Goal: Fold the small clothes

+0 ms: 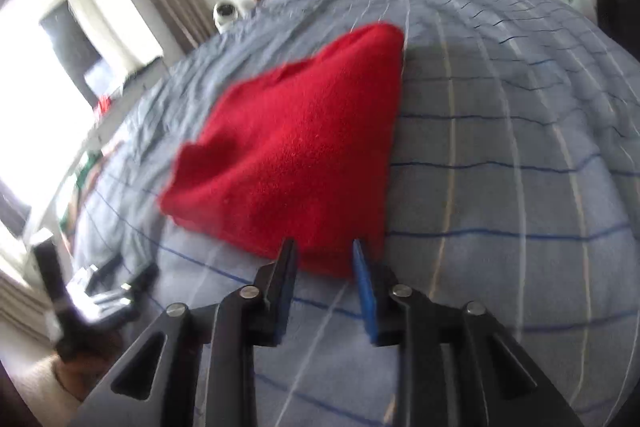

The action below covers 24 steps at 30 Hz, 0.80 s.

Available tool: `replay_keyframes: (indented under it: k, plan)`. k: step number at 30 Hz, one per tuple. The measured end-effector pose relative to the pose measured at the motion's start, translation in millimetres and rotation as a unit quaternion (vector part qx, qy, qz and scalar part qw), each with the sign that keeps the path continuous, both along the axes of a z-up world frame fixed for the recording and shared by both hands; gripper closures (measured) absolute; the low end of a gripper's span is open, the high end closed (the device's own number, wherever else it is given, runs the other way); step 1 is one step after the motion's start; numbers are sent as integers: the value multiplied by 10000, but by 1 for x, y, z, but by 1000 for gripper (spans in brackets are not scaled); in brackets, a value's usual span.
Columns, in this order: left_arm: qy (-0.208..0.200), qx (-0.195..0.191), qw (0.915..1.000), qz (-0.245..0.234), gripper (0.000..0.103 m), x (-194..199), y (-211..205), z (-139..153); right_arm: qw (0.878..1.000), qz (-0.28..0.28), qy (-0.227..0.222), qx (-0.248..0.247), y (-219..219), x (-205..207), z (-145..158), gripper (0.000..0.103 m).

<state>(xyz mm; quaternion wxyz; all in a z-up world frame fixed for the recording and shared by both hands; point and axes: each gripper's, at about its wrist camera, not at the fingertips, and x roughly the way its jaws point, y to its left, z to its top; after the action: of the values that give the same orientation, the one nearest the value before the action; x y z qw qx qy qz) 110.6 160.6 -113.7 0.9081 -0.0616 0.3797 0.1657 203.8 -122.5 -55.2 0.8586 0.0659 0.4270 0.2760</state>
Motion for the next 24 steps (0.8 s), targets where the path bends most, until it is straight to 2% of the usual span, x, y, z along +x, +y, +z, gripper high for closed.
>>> replay_keyframes:
  k: [2,8,10,13,16,24]
  plan:
    - [-18,22,10000,12,0,-1,-1,0,9993,-267,-245,-2,-19,-4,2,54]
    - [-76,69,9999,43,0,-3,-4,-1,9967,-725,-304,-184,-78,2,-21,50]
    - [-90,94,9999,54,0,-4,-6,-1,9976,-633,-201,170,-93,1,-35,50]
    - [-113,129,9998,67,0,-5,-7,-1,9947,-592,-113,830,-112,2,-40,50]
    - [-131,150,9998,79,0,-5,-8,-1,9933,-553,-92,1013,-117,3,-41,50]
    - [-145,152,9997,96,0,-6,-10,-1,9931,-543,-181,1028,-118,-2,-41,49]
